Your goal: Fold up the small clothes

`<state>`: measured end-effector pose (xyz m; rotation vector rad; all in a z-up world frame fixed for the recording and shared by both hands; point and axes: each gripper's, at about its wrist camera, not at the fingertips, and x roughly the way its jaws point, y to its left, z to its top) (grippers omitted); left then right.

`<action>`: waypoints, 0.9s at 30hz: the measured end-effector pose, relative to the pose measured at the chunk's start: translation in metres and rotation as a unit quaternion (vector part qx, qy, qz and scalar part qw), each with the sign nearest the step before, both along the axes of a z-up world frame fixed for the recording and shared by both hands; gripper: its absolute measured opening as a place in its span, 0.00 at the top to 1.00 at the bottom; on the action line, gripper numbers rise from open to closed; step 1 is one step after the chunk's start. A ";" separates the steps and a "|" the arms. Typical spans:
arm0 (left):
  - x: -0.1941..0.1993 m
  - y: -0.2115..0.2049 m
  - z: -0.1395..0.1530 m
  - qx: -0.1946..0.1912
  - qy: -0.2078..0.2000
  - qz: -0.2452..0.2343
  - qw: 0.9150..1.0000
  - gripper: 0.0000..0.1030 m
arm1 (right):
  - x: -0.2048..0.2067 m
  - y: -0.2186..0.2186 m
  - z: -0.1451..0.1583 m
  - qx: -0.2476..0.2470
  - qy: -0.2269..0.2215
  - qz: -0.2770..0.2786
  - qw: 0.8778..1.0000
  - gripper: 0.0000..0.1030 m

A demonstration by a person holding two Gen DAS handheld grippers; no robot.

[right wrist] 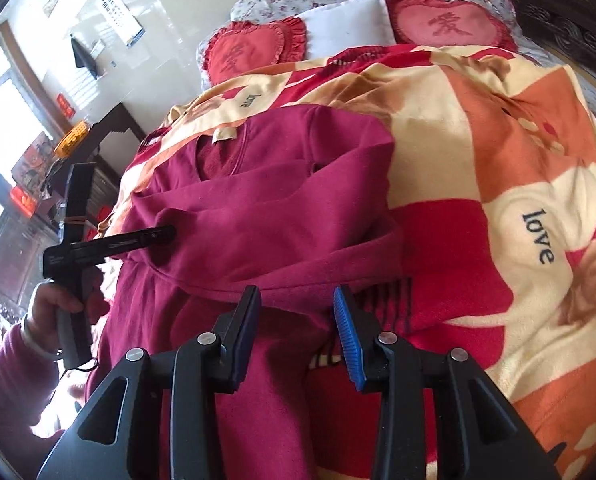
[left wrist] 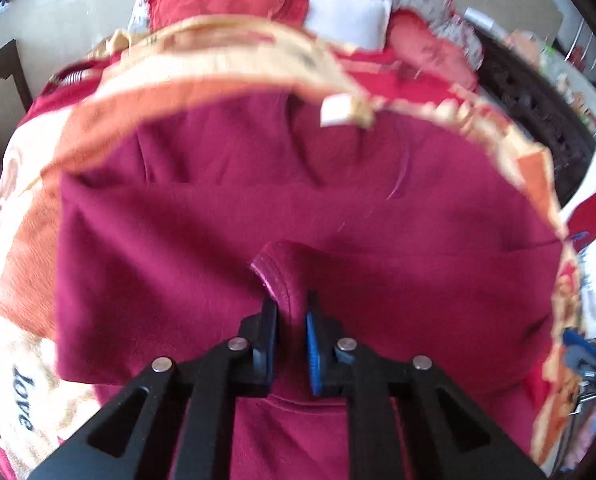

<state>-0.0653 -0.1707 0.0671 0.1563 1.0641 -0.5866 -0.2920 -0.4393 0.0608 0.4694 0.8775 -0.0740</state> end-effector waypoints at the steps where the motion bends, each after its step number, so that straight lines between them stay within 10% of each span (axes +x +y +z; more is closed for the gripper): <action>1: -0.001 0.003 0.014 -0.013 -0.010 -0.005 1.000 0.88 | -0.002 -0.003 0.001 0.000 -0.003 -0.006 1.000 0.80; 7: 0.012 0.045 0.082 -0.055 -0.078 0.014 0.995 0.88 | 0.002 -0.015 0.006 -0.005 -0.009 -0.031 0.999 0.80; 13: 0.053 0.094 0.040 -0.017 -0.024 0.113 0.993 0.88 | 0.015 -0.015 0.005 -0.013 -0.006 -0.039 0.999 0.73; 23: 0.047 0.100 0.031 -0.021 -0.011 0.112 0.993 0.88 | 0.071 0.000 -0.030 -0.019 0.066 -0.028 0.997 0.73; 27: 0.045 0.094 0.033 -0.026 -0.005 0.097 0.995 0.86 | 0.070 -0.001 -0.034 -0.023 0.051 -0.025 0.998 0.96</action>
